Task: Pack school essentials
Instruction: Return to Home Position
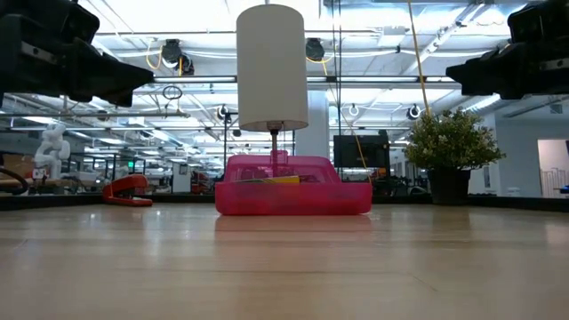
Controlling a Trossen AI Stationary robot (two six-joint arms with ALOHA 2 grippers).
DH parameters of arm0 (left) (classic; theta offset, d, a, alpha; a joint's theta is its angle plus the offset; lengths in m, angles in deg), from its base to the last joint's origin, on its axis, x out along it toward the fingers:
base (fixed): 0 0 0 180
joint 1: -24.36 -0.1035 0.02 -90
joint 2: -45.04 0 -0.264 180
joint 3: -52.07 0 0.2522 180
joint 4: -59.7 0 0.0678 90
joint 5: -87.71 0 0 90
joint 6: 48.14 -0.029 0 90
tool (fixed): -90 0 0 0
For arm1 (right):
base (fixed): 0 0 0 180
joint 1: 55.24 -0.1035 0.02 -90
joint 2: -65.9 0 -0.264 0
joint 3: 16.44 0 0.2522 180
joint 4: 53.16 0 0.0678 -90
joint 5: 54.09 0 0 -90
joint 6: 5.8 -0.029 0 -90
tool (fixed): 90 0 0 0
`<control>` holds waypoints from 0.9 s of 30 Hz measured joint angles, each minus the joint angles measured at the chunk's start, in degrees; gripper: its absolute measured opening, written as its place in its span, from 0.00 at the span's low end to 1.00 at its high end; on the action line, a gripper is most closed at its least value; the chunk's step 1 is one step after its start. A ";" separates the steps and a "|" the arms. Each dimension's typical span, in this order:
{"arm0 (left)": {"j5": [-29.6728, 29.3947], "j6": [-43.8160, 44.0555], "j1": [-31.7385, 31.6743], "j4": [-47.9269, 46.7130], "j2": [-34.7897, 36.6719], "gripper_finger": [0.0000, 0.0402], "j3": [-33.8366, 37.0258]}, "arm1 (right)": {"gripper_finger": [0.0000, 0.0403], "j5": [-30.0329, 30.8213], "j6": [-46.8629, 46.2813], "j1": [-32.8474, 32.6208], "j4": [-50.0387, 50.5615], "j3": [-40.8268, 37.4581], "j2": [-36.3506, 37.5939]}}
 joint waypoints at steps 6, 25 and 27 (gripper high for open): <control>-0.50 -1.85 -2.49 -0.42 1.06 0.08 0.00 | 0.00 -0.02 -1.83 0.00 -0.02 0.00 0.00; 10.00 3.14 -13.19 -22.16 19.80 0.02 0.00 | 0.00 -0.02 -1.80 0.00 -0.02 0.00 0.00; 7.02 3.15 -12.22 -25.04 22.10 0.01 0.00 | 0.00 -0.02 -1.79 0.00 -0.02 0.00 0.00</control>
